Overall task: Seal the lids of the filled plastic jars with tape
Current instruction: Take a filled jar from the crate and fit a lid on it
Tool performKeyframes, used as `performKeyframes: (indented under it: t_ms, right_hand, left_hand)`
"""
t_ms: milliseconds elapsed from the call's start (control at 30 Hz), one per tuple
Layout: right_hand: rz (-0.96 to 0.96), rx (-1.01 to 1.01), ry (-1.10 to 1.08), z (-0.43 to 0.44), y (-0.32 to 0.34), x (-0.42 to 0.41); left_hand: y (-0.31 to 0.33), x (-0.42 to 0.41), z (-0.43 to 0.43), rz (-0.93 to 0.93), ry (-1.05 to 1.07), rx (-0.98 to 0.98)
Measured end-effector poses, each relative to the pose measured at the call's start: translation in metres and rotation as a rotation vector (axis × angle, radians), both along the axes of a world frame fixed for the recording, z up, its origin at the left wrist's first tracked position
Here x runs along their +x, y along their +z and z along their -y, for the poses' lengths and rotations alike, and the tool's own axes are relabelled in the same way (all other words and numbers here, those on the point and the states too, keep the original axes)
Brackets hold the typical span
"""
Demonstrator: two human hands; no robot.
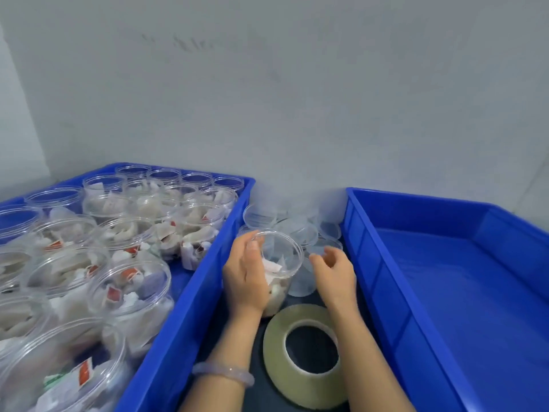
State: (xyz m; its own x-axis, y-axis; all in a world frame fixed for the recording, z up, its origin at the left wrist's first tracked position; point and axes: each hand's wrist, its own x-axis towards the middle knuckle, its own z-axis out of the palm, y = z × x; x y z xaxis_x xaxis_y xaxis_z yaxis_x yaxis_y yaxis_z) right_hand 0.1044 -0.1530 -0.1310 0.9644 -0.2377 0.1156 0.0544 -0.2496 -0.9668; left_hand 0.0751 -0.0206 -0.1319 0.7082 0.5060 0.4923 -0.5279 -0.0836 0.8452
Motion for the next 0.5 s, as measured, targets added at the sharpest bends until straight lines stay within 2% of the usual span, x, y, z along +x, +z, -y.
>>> performKeyframes:
  t_ms: [100, 167, 200, 300, 333, 433, 500]
  right_hand:
    - [-0.230, -0.400, 0.002, -0.006, -0.015, 0.010]
    - [-0.221, -0.611, 0.023, -0.011, -0.021, 0.014]
    - [-0.193, -0.617, 0.013, -0.009, -0.021, 0.013]
    - [-0.135, -0.363, -0.062, -0.004, -0.015, 0.008]
    - [-0.121, -0.342, -0.082, -0.002, -0.012, 0.003]
    - [-0.090, -0.654, -0.107, 0.000, -0.009, -0.021]
    - [-0.046, -0.763, -0.114, -0.004, -0.014, -0.042]
  left_hand:
    - [-0.001, 0.010, -0.003, -0.027, -0.180, -0.065]
    - [-0.002, 0.013, -0.001, -0.067, -0.312, -0.119]
    - [-0.002, 0.013, -0.001, -0.081, -0.341, -0.131]
    - [-0.002, 0.015, 0.000, -0.119, -0.324, -0.265]
    - [-0.004, 0.016, -0.001, -0.131, -0.319, -0.336]
    - [-0.006, 0.015, -0.004, -0.108, -0.305, -0.387]
    - [-0.008, 0.017, -0.003, -0.083, -0.283, -0.379]
